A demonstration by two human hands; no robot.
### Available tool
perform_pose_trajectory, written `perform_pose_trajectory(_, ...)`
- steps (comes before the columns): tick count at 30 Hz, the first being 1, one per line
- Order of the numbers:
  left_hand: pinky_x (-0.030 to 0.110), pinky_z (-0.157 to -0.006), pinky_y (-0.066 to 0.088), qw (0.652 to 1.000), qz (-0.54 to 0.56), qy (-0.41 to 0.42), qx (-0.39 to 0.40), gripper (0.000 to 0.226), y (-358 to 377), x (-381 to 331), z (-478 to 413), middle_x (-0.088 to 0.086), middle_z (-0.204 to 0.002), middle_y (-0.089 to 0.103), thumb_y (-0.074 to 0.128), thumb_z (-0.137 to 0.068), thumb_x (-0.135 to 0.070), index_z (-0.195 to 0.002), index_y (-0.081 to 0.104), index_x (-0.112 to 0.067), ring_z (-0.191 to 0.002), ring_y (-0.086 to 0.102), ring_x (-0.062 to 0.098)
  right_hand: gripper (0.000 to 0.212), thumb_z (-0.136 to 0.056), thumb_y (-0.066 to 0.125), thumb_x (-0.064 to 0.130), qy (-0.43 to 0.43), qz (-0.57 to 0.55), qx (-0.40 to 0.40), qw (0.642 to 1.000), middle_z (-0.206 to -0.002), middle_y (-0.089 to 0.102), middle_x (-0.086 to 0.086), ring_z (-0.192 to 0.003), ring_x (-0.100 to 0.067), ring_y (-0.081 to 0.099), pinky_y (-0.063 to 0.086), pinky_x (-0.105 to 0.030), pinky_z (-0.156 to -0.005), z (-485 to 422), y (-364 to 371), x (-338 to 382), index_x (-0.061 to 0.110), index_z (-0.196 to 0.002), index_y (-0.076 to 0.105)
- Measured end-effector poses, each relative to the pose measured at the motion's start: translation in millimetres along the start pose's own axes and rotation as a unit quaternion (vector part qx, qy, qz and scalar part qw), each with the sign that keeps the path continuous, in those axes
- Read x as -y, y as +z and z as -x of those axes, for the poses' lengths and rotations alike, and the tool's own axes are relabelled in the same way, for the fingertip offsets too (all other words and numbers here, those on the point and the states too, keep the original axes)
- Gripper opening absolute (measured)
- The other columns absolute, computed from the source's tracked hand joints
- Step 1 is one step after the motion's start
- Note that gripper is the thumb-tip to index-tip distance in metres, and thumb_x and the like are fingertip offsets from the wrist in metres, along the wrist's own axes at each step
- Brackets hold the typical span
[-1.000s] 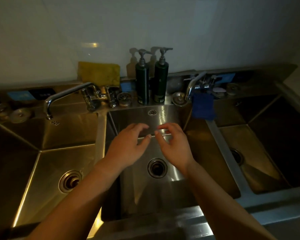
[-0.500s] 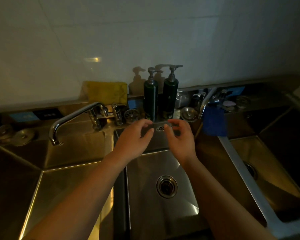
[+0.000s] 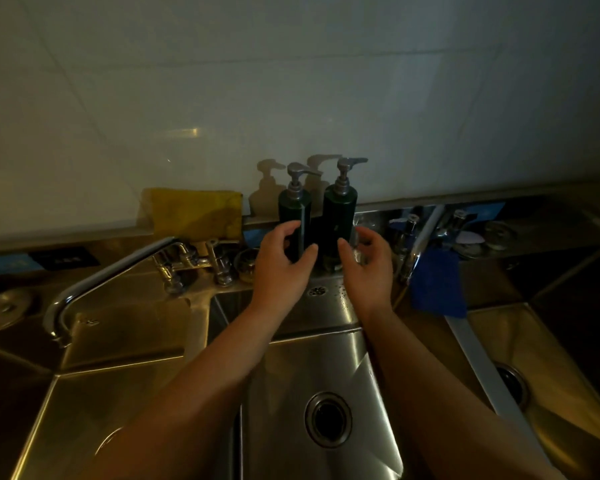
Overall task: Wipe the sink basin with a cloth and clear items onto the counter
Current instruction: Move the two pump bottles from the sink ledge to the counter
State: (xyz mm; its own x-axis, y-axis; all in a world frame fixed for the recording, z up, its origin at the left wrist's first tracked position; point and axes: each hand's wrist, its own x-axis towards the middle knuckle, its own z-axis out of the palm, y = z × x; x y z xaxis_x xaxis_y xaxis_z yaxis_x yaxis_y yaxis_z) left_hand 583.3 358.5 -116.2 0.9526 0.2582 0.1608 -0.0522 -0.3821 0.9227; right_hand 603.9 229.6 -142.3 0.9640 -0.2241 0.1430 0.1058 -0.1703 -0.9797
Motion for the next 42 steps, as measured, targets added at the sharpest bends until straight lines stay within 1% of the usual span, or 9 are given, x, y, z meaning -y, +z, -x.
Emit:
perform_pose_trajectory(3,0.021,-0.093,0.040,1.000,0.019,0.008,-0.013,0.042,12,3,-11,-0.011,-0.124,0.051,0.067,-0.084,-0.019,-0.121,0.050,-0.027,-0.116,0.047,0.005,0.040,-0.087,0.064,0.028,0.006,-0.018,0.009,1.000,-0.125,0.046,0.010,-0.118,-0.007,0.048,0.045,-0.016,-0.088,-17,7,-5,0.037,-0.120,0.043)
perform_pose_trajectory(8,0.020,-0.098,0.037,0.993,0.010,-0.022,-0.117,0.059,22,14,-36,-0.002,-0.128,0.041,0.074,-0.076,-0.015,-0.125,0.044,-0.020,-0.116,0.042,0.009,0.070,-0.083,0.068,0.030,0.045,-0.019,0.006,0.999,-0.146,0.036,0.000,-0.131,-0.013,0.038,0.038,-0.030,-0.103,-44,21,-13,0.025,-0.142,0.030)
perform_pose_trajectory(11,0.026,-0.103,0.031,0.991,-0.002,-0.070,-0.116,0.075,25,23,-55,0.005,-0.139,0.035,0.077,-0.073,-0.019,-0.135,0.034,-0.017,-0.128,0.036,0.017,0.077,-0.079,0.072,0.030,0.049,-0.014,0.004,0.999,-0.145,0.036,-0.002,-0.130,-0.017,0.039,0.039,-0.035,-0.104,-59,30,-17,0.025,-0.142,0.029)
perform_pose_trajectory(14,0.028,-0.103,0.033,0.991,-0.009,-0.085,-0.098,0.078,28,35,-73,0.006,-0.141,0.039,0.078,-0.073,-0.022,-0.137,0.035,-0.014,-0.129,0.039,0.020,0.075,-0.077,0.074,0.026,0.046,-0.015,0.004,0.999,-0.140,0.041,-0.001,-0.124,-0.012,0.042,0.038,-0.032,-0.101,-70,39,-20,0.025,-0.139,0.034)
perform_pose_trajectory(20,0.026,-0.089,0.040,0.997,0.012,-0.066,-0.043,0.055,32,52,-86,-0.003,-0.126,0.057,0.078,-0.075,-0.027,-0.120,0.047,-0.027,-0.117,0.053,0.016,0.064,-0.078,0.073,0.019,0.032,-0.015,-0.025,0.999,-0.134,0.048,0.002,-0.122,-0.011,0.045,0.036,-0.025,-0.096,-79,46,-23,0.025,-0.134,0.041)
perform_pose_trajectory(32,0.031,-0.093,0.046,0.996,0.015,-0.024,-0.087,0.057,12,26,-16,-0.029,-0.108,0.056,0.078,-0.068,-0.039,-0.114,0.046,-0.049,-0.111,0.053,0.001,0.062,-0.078,0.073,0.019,-0.004,-0.040,0.042,0.998,-0.131,0.052,0.005,-0.121,-0.006,0.048,0.043,-0.027,-0.100,-14,16,-3,0.023,-0.133,0.044)
perform_pose_trajectory(37,0.027,-0.088,0.047,0.993,0.007,-0.042,-0.106,0.057,-8,16,35,-0.032,-0.105,0.056,0.079,-0.065,-0.040,-0.111,0.047,-0.050,-0.103,0.054,-0.004,0.059,-0.075,0.075,0.025,-0.029,-0.047,0.074,0.996,-0.117,0.053,0.020,-0.102,0.021,0.046,0.039,0.001,-0.077,23,-2,3,0.032,-0.126,0.046)
perform_pose_trajectory(40,0.028,-0.088,0.047,0.991,-0.006,-0.057,-0.117,0.062,-22,14,64,-0.028,-0.109,0.056,0.078,-0.063,-0.041,-0.116,0.046,-0.048,-0.109,0.054,0.001,0.057,-0.072,0.075,0.032,-0.025,-0.048,0.102,0.993,-0.111,0.053,0.030,-0.103,0.021,0.047,0.044,-0.004,-0.074,45,-9,10,0.051,-0.116,0.043)
perform_pose_trajectory(42,0.029,-0.088,0.047,0.990,-0.011,-0.061,-0.123,0.064,-32,12,80,-0.024,-0.112,0.056,0.079,-0.064,-0.039,-0.119,0.047,-0.046,-0.111,0.054,0.004,0.057,-0.071,0.075,0.035,-0.021,-0.046,0.115,0.992,-0.112,0.053,0.031,-0.103,0.020,0.047,0.044,-0.011,-0.078,60,-12,15,0.051,-0.117,0.043)
